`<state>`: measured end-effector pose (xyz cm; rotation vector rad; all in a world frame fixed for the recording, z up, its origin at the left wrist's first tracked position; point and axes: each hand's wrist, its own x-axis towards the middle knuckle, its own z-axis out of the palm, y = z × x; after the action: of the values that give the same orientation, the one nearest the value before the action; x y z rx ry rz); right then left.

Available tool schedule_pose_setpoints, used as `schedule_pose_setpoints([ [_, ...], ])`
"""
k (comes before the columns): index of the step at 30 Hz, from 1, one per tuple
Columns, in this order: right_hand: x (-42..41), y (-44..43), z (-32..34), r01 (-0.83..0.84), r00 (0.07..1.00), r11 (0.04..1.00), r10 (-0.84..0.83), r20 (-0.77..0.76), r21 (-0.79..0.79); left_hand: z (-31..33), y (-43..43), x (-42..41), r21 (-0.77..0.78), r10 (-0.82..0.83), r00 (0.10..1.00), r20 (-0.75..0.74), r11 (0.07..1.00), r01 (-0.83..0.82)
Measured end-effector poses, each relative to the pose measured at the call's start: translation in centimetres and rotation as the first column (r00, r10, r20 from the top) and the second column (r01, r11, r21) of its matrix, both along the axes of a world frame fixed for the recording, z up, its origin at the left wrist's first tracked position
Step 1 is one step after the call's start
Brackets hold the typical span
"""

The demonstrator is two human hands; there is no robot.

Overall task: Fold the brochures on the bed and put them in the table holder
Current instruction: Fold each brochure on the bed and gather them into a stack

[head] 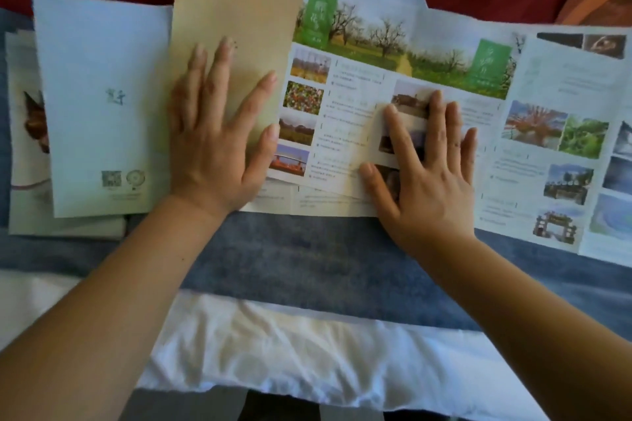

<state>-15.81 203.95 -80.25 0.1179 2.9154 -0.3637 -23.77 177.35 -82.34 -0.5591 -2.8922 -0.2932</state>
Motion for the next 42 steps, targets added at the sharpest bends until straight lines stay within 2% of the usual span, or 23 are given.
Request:
schedule_pose_setpoints([
  [4, 0.2, 0.2, -0.2, 0.014, 1.000, 1.000, -0.014, -0.003, 0.006, 0.5, -0.1, -0.8, 0.001, 0.161, 0.987, 0.005, 0.987, -0.161],
  [8, 0.5, 1.0, 0.0, -0.046, 0.999, 0.999, 0.046, -0.008, 0.013, 1.0, -0.3, -0.5, 0.152, 0.115, 0.980, 0.162, 0.978, -0.140],
  [13, 0.8, 1.8, 0.3, -0.089, 0.996, 0.996, 0.089, -0.031, 0.007, 1.2, 0.3, -0.1, -0.013, 0.141, 0.947, 0.288, 0.990, -0.144],
  [18, -0.4, 3.2, 0.4, -0.035, 0.990, 0.993, 0.019, -0.138, -0.117, 2.1, 1.2, 0.7, -0.023, 0.169, 0.918, 0.359, 0.985, -0.172],
  [20, -0.3, 3.6, 0.0, -0.038, 0.987, 0.988, 0.013, -0.163, -0.148, 2.5, 1.9, 1.0, -0.006, 0.162, 0.912, 0.376, 0.985, -0.172],
  [23, -0.1, 3.3, -0.7, -0.049, 0.985, 0.996, 0.036, -0.168, -0.075, 2.9, 3.0, 1.3, 0.047, 0.119, 0.915, 0.386, 0.988, -0.148],
  [26, -0.3, 3.1, -1.2, -0.057, 0.990, 0.998, 0.058, -0.125, 0.010, 2.9, 4.1, 1.6, 0.110, 0.073, 0.918, 0.390, 0.986, -0.125],
  [32, -0.6, 3.3, -0.8, -0.076, 0.996, 0.995, 0.079, -0.045, 0.067, 2.6, 6.5, 2.1, 0.180, -0.001, 0.917, 0.399, 0.981, -0.077],
  [38, -0.6, 6.1, 0.9, -0.084, 0.993, 0.996, 0.080, -0.091, -0.037, 3.0, 9.5, 2.6, 0.123, 0.060, 0.885, 0.462, 0.984, -0.130],
  [42, 0.2, 9.9, 2.1, -0.058, 0.996, 0.998, 0.058, -0.066, 0.014, 3.2, 10.5, 2.5, 0.071, 0.085, 0.877, 0.473, 0.988, -0.134],
])
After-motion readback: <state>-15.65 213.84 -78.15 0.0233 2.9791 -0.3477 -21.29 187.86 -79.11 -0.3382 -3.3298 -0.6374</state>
